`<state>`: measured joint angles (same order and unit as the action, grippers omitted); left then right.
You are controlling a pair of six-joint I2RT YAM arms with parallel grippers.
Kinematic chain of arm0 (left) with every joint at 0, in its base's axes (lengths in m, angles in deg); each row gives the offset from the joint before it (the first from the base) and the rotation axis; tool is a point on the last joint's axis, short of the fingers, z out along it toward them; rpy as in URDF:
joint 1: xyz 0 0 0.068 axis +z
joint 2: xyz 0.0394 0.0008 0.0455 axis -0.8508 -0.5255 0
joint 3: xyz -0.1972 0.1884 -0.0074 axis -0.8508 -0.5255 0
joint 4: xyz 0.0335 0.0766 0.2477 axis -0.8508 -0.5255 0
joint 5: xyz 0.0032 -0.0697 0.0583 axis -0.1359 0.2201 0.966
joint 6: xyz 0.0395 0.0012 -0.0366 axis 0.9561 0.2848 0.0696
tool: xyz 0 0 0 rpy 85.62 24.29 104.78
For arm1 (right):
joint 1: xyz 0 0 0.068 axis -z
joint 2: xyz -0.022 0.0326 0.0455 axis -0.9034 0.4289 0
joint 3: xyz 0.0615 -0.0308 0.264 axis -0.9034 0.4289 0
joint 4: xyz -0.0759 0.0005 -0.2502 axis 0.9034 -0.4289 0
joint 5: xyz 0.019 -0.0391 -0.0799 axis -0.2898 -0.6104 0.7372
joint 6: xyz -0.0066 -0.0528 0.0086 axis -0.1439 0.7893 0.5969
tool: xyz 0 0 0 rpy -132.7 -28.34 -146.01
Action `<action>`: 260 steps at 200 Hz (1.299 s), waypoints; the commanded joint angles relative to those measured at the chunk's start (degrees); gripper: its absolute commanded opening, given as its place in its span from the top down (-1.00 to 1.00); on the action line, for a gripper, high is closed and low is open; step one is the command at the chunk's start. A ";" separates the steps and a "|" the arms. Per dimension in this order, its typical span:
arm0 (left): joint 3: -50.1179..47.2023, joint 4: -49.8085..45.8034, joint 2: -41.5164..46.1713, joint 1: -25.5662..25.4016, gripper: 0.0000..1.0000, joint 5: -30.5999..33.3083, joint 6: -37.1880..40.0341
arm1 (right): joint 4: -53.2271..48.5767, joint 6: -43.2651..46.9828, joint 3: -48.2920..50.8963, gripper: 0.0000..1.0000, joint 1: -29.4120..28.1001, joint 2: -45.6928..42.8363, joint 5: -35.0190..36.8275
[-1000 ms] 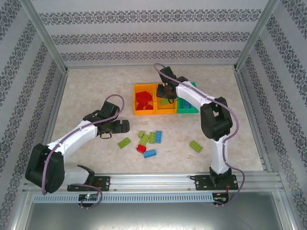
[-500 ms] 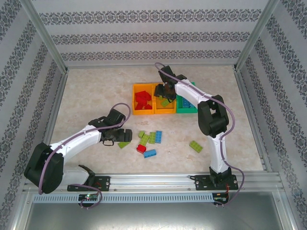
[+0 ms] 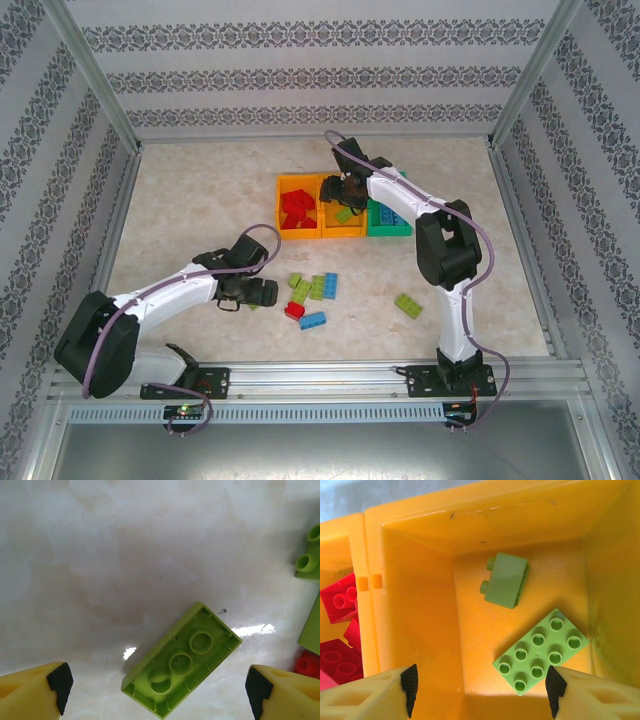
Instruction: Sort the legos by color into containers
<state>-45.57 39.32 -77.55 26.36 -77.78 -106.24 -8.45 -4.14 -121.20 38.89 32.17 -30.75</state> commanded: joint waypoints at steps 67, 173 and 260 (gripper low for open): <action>2.29 -3.13 -5.68 -1.72 -0.81 0.14 2.70 | -0.11 -0.97 1.60 -0.44 0.23 -3.12 -0.53; 5.98 -3.36 -11.33 -2.03 -0.34 -0.12 5.21 | 0.16 -1.07 2.62 -0.46 0.74 -4.03 -0.61; 6.22 -2.08 -11.67 -2.07 0.42 -2.67 4.30 | 0.86 -1.40 3.82 -0.48 1.36 -5.35 -1.04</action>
<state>-40.02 37.83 -88.46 25.24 -79.07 -101.54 -7.37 -4.36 -118.36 39.74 29.29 -31.91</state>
